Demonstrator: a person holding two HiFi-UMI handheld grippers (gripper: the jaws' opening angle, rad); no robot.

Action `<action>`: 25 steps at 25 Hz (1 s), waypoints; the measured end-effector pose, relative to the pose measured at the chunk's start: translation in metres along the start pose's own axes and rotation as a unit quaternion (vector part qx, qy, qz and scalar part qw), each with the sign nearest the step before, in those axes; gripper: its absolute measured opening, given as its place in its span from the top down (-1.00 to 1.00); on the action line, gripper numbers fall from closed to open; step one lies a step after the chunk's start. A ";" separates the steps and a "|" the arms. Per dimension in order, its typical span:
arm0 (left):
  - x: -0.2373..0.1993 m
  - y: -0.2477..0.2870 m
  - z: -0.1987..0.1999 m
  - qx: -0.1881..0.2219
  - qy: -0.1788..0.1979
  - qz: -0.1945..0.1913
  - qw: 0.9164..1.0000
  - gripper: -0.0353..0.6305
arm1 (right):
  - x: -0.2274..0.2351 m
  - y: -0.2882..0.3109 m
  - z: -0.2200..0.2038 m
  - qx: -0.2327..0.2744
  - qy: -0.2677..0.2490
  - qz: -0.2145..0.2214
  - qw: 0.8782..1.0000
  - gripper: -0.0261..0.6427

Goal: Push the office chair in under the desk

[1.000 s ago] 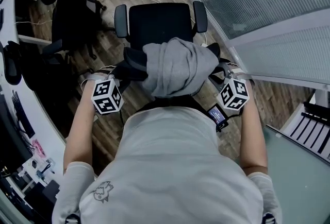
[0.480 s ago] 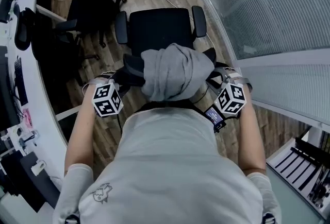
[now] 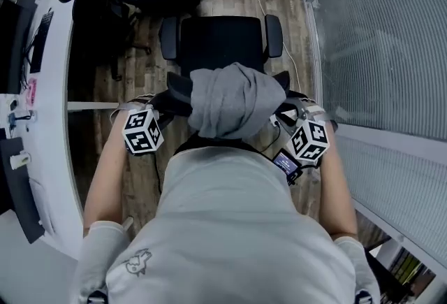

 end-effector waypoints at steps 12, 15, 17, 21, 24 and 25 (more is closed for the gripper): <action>0.069 -0.014 -0.030 -0.009 -0.109 0.063 0.992 0.51 | 0.005 0.023 0.033 0.044 -0.111 0.049 0.992 0.51; 0.091 -0.023 -0.044 -0.012 -0.132 0.074 0.988 0.51 | -0.003 0.028 0.052 0.048 -0.134 0.062 0.988 0.51; 0.106 -0.029 -0.054 -0.014 -0.147 0.081 0.986 0.51 | -0.009 0.032 0.065 0.054 -0.150 0.070 0.985 0.52; 0.137 -0.042 -0.073 -0.013 -0.170 0.097 0.981 0.51 | -0.023 0.036 0.092 0.061 -0.167 0.078 0.981 0.51; 0.159 -0.053 -0.088 -0.013 -0.190 0.103 0.976 0.51 | -0.033 0.040 0.114 0.064 -0.181 0.083 0.978 0.51; 0.169 -0.055 -0.092 -0.014 -0.197 0.103 0.975 0.51 | -0.039 0.041 0.121 0.064 -0.187 0.086 0.977 0.51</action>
Point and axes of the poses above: the fingertips, and each gripper's own axes: y forward along the fingers, x to its right, z out of its top, the point moved 6 cm from there along -y, backward along the fingers, and after that the axes turned 1 degree about -x, right-handed, at the moved point
